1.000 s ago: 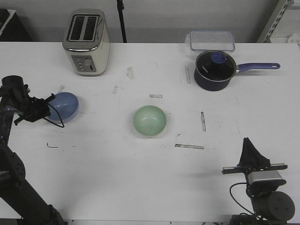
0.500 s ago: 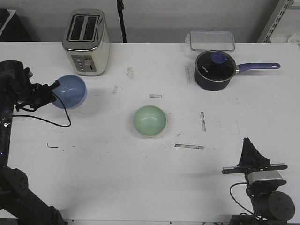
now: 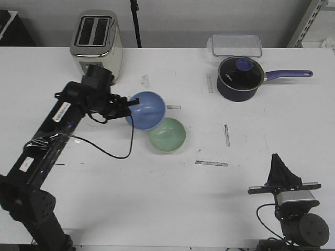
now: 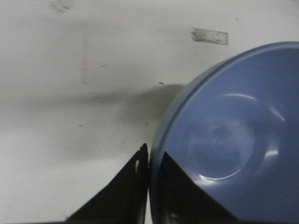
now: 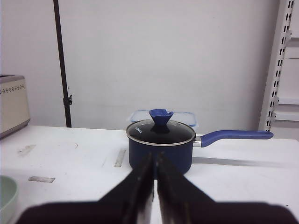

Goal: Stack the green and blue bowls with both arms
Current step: 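Lift the blue bowl and lower it into the green bowl, then open the left gripper and pull it back from the bowls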

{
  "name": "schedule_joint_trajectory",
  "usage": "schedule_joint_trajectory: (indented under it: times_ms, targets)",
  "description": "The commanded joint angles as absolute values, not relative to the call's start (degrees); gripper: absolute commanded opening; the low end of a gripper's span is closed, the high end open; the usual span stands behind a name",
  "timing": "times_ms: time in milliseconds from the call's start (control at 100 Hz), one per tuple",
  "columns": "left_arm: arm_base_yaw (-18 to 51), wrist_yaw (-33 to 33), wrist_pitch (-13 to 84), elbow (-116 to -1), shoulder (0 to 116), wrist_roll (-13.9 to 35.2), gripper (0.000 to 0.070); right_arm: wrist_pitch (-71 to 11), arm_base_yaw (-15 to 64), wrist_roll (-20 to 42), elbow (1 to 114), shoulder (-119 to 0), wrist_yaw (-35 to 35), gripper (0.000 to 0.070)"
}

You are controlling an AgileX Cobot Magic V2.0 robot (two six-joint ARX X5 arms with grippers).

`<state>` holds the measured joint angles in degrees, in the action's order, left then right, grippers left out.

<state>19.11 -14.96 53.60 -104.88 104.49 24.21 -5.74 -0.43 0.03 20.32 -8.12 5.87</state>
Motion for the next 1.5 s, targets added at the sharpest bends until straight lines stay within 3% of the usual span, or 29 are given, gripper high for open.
schedule_joint_trajectory:
  times_ms: [0,260,490,730,860,940,1260,1380,1490]
  targets:
    - [21.85,-15.05,53.45,-106.43,107.18,27.22,0.0001,-5.17,-0.45,0.60,20.56,-8.19,5.89,0.0001]
    - [28.62,-12.78,52.58,-106.43,111.61,29.45,0.0001,-5.17,-0.45,0.60,20.56,-8.19,5.89,0.0001]
    - [29.43,-8.47,52.82,-106.43,112.40,29.50,0.0001,-5.17,-0.45,0.62,20.56,-8.19,5.91,0.0001]
    - [29.43,-8.40,53.91,-106.43,112.55,29.10,0.0007,-5.17,-0.45,0.60,20.56,-8.19,5.91,0.0001]
    - [29.71,-8.54,53.91,-106.43,112.55,29.02,0.0131,-5.17,-0.45,0.62,20.56,-8.19,5.89,0.0001]
    - [29.82,-9.06,53.89,-106.43,112.55,29.02,0.0170,-5.17,-0.45,0.60,20.56,-8.19,5.91,0.0001]
    - [30.35,-8.99,53.89,-106.43,109.08,31.14,0.0181,-5.17,-0.45,0.60,20.56,-8.19,5.91,0.0001]
    - [30.33,-8.99,53.95,-106.43,106.91,31.11,0.0295,-5.15,-0.45,0.62,20.56,-8.19,5.91,0.0001]
    - [29.89,-8.99,53.95,-106.41,105.06,30.68,0.0299,-5.15,-0.45,0.62,20.56,-8.19,5.91,0.0001]
